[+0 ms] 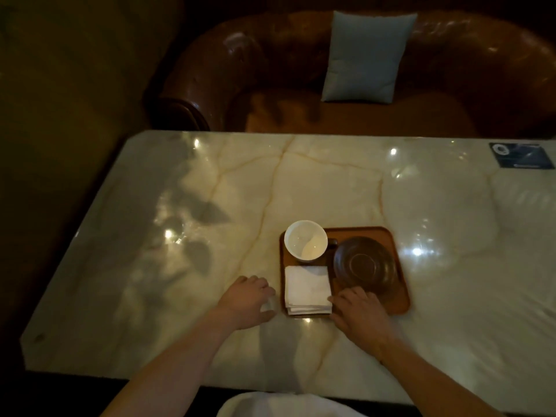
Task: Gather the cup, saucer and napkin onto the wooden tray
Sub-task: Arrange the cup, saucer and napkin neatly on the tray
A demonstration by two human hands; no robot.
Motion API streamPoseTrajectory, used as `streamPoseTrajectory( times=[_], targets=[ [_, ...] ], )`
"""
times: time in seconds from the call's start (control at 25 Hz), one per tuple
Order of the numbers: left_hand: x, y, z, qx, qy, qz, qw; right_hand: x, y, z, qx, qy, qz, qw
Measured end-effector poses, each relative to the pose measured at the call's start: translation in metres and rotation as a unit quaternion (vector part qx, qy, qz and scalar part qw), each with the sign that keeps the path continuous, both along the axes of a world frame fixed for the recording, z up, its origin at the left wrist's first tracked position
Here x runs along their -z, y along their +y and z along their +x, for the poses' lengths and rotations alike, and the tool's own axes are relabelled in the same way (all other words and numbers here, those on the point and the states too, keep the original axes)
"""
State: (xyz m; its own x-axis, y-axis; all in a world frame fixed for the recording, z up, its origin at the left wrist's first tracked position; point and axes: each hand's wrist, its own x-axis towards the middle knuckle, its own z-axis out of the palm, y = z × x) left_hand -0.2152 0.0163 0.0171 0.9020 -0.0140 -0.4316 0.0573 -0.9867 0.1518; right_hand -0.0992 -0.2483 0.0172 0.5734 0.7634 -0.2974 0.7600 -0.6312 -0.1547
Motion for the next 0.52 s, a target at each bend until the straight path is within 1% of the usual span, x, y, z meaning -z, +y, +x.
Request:
streamPoseTrajectory(
  times=[0.08,0.16,0.4,0.52],
  targets=[
    [0.007,0.000,-0.002,-0.014,-0.040,-0.020,0.999,0.004,0.005,-0.004,0.005,-0.019,-0.003,1.000],
    [0.015,-0.004,-0.005,-0.030,-0.065,-0.033,0.997,0.009,0.009,-0.004,0.012,-0.030,-0.027,0.999],
    [0.025,-0.021,0.001,-0.029,-0.093,-0.016,0.995,0.023,0.014,0.009,-0.014,-0.040,-0.093,0.995],
    [0.027,-0.027,0.007,-0.029,-0.088,-0.009,0.996,0.028,0.014,0.011,-0.046,-0.039,-0.095,0.994]
  ],
)
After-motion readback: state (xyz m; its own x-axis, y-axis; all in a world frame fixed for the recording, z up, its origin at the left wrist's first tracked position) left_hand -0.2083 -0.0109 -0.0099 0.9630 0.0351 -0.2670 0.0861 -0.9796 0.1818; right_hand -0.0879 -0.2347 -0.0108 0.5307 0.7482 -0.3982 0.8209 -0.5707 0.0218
